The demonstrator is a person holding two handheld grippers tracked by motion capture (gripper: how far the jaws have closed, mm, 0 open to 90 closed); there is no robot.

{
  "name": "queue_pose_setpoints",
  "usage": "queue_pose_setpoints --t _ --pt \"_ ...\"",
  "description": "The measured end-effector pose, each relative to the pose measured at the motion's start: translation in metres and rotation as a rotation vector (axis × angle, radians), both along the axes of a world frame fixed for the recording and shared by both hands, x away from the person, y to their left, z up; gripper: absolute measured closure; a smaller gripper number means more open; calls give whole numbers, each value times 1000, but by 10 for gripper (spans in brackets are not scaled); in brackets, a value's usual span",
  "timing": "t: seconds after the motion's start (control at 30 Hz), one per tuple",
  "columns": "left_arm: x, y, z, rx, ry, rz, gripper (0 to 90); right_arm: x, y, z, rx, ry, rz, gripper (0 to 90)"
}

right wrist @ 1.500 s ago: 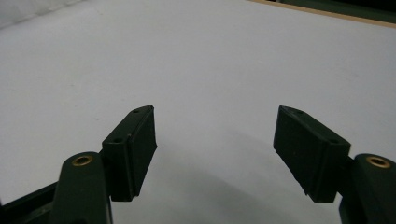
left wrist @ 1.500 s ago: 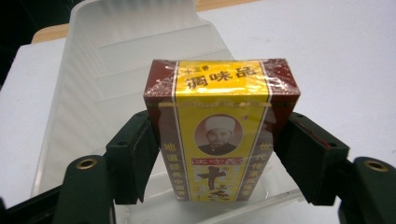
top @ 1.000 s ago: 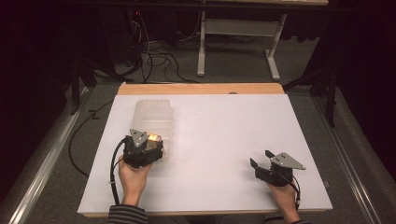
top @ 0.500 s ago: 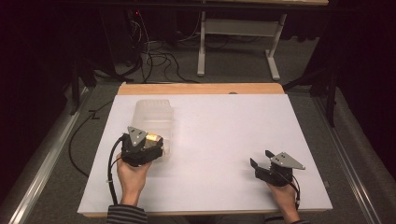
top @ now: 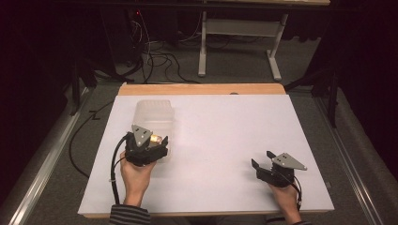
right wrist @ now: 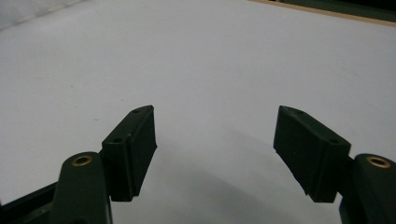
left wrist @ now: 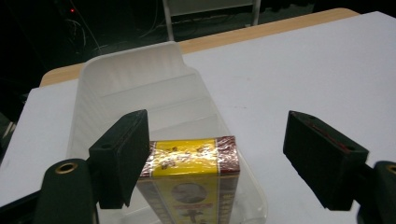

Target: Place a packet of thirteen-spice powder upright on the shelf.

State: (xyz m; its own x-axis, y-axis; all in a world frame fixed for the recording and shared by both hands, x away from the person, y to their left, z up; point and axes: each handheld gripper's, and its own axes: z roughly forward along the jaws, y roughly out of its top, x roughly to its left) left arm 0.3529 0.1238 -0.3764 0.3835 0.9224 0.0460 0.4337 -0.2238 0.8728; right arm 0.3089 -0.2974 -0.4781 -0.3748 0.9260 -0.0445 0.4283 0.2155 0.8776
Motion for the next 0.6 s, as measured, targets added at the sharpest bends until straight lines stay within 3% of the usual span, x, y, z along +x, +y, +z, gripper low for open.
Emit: queue_pose_setpoints --t 0.6 --pt "-2 -27 -2 -13 14 -95 243 0 0 0 1 -1 -1 305"
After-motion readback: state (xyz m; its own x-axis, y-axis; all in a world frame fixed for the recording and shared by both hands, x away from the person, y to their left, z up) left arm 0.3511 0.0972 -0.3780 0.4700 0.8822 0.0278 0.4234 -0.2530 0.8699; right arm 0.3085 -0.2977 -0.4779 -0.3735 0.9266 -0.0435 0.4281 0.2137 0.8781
